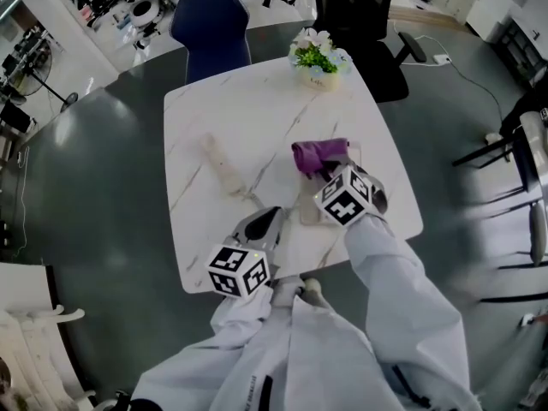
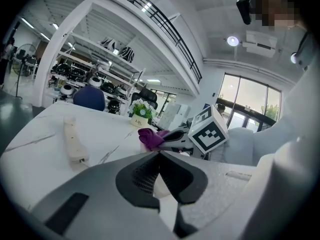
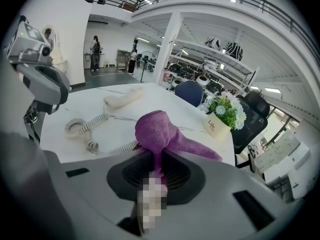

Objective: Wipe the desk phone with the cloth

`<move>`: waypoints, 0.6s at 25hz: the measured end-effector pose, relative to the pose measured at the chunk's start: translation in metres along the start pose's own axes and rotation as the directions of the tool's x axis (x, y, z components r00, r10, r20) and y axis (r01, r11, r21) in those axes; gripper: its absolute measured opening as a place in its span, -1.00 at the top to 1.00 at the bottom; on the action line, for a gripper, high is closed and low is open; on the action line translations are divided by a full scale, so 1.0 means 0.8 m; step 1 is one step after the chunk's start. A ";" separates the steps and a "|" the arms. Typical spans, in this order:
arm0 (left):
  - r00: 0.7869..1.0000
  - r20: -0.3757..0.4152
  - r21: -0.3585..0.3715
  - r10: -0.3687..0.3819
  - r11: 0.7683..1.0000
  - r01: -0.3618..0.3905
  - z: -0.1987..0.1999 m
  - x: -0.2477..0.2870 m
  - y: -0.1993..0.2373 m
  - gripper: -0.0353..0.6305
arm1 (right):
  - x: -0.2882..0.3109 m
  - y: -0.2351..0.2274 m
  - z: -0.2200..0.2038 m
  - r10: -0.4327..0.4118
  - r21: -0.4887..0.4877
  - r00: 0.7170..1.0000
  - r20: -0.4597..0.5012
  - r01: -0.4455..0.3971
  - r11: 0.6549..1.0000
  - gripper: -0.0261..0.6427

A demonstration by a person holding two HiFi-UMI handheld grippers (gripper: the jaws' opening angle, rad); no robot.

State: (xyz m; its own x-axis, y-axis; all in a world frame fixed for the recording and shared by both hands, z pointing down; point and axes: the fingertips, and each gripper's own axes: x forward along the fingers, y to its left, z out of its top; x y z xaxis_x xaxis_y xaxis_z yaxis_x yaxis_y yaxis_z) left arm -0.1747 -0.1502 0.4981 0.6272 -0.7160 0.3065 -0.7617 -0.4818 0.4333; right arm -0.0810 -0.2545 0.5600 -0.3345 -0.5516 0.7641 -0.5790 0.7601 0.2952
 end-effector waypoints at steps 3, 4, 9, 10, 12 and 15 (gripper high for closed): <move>1.000 0.003 -0.005 0.008 1.000 -0.008 -0.003 -0.003 -0.005 0.90 | -0.004 0.006 -0.005 0.013 -0.001 1.000 -0.005 -0.013 1.000 0.82; 1.000 0.005 -0.005 0.011 1.000 -0.011 -0.004 -0.005 -0.007 0.90 | -0.005 0.009 -0.007 0.018 -0.003 1.000 -0.005 -0.018 1.000 0.82; 1.000 0.012 -0.007 0.025 1.000 -0.024 -0.006 -0.011 -0.015 0.90 | -0.010 0.021 -0.014 0.041 -0.013 0.999 -0.013 -0.041 0.999 0.82; 1.000 0.013 -0.006 0.026 1.000 -0.026 -0.007 -0.012 -0.017 0.90 | -0.011 0.022 -0.016 0.043 -0.014 0.999 -0.014 -0.043 0.999 0.82; 0.999 0.015 -0.005 0.029 1.000 -0.029 -0.009 -0.013 -0.020 0.90 | -0.012 0.025 -0.019 0.049 -0.015 0.999 -0.015 -0.050 0.999 0.82; 0.999 0.016 -0.003 0.032 0.999 -0.032 -0.011 -0.015 -0.024 0.90 | -0.014 0.031 -0.022 0.061 -0.016 0.998 -0.014 -0.062 0.998 0.82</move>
State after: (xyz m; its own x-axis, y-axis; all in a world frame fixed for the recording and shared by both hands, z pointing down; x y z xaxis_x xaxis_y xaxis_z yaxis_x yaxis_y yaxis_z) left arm -0.1663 -0.1279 0.4935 0.6000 -0.7390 0.3065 -0.7807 -0.4571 0.4262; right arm -0.0789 -0.2234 0.5691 -0.3590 -0.4989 0.7888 -0.5456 0.7979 0.2563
